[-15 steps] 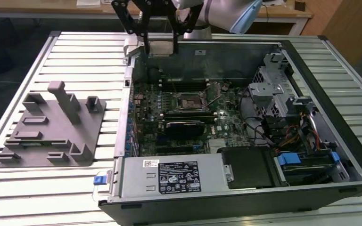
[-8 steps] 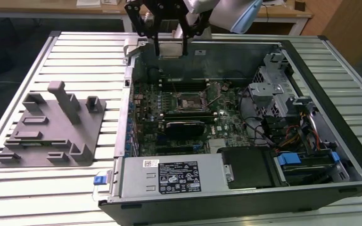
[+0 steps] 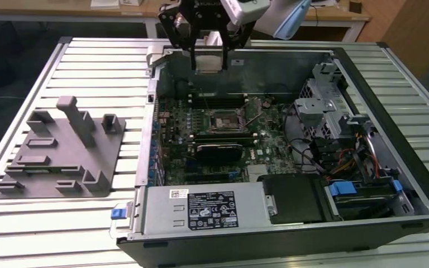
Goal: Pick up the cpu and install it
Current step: 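Pick up the cpu and move it towards the insertion slot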
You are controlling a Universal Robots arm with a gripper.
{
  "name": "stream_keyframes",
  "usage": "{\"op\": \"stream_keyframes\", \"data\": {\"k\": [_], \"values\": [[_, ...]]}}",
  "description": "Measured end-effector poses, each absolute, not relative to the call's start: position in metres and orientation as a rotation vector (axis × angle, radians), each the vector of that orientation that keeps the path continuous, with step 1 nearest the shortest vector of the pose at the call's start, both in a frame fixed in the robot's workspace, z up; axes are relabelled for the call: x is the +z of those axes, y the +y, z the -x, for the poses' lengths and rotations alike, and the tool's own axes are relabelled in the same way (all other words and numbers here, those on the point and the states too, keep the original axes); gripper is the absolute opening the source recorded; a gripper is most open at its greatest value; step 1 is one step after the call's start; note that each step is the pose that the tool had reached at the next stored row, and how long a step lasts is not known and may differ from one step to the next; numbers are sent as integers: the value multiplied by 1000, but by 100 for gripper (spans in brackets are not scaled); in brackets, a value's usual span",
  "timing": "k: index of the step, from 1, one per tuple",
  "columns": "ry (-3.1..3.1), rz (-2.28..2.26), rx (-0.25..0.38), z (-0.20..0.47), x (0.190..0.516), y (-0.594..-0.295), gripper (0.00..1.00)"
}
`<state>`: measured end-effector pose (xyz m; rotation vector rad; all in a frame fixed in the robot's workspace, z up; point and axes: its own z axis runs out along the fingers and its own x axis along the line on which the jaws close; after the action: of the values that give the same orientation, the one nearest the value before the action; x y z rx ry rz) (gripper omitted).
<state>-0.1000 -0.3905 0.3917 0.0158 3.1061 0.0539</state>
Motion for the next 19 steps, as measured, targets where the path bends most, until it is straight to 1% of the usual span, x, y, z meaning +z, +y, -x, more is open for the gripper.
{"op": "stream_keyframes", "data": {"k": [19], "values": [[3106,-16,54,69,358,-371,55]]}}
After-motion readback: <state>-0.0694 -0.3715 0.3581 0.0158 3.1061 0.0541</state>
